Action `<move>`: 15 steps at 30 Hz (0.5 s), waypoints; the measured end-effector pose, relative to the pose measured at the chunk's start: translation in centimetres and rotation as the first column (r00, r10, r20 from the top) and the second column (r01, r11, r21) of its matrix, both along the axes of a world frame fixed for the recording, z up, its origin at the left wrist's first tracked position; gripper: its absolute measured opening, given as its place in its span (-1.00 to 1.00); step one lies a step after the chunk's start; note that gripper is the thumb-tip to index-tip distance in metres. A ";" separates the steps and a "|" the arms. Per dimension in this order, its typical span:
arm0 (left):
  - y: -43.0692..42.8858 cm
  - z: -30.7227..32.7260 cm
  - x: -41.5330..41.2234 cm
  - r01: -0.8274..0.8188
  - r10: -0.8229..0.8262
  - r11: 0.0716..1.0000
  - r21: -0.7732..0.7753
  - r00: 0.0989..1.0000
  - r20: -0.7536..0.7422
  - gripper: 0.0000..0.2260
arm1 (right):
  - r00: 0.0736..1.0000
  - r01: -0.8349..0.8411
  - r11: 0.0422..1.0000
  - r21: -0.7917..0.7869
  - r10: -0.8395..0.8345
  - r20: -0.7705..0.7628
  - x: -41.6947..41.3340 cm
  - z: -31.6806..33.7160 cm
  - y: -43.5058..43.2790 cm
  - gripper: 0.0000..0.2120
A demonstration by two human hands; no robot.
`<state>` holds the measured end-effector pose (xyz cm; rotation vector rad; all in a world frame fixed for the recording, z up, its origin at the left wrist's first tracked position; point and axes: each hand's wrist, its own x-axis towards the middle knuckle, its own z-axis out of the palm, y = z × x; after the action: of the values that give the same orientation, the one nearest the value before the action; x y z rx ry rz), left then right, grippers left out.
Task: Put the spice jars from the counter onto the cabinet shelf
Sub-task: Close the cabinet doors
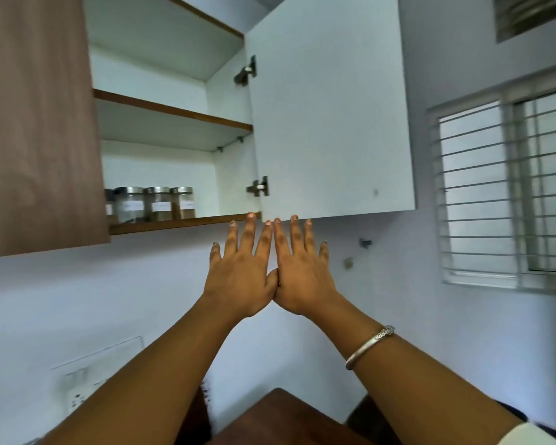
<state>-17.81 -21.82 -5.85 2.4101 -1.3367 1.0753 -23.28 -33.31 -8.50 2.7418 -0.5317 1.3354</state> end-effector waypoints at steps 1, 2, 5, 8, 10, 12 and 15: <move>-1.4 0.2 -1.0 0.029 -0.029 1.000 -0.006 1.000 0.011 -0.34 | 1.000 0.026 1.000 -0.004 -0.026 0.015 -1.3 0.2 -1.3 -0.10; -2.8 0.5 -1.9 0.054 -0.054 0.998 -0.011 0.998 0.019 -0.34 | 0.998 0.050 0.999 -0.007 -0.050 0.030 -2.4 0.4 -2.6 -0.10; -7.8 1.1 -4.3 0.119 -0.118 0.992 -0.027 0.992 0.033 -0.34 | 0.990 0.126 0.992 -0.005 -0.126 0.069 -5.3 0.9 -7.2 -0.07; -13.0 1.5 -5.9 0.163 -0.161 0.986 -0.033 0.985 0.060 -0.35 | 0.976 0.199 0.979 -0.040 -0.194 0.100 -7.2 1.2 -12.2 -0.05; -16.7 1.8 -6.7 0.175 -0.172 0.984 -0.035 0.983 0.063 -0.35 | 0.963 0.247 0.966 -0.077 -0.236 0.133 -8.0 1.5 -15.7 -0.05; -20.0 2.2 -7.2 0.175 -0.173 0.984 -0.037 0.984 0.046 -0.34 | 0.949 0.286 0.954 -0.087 -0.269 0.162 -8.4 1.9 -18.8 -0.04; -25.2 3.0 -7.7 0.178 -0.176 0.982 -0.057 0.984 0.040 -0.31 | 0.945 0.244 0.969 -0.040 -0.228 0.235 -8.6 2.5 -23.5 0.01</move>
<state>-25.48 -47.00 -2.82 2.1916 -1.4751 1.0973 -31.87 -56.77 -6.02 2.3910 -0.7841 1.5805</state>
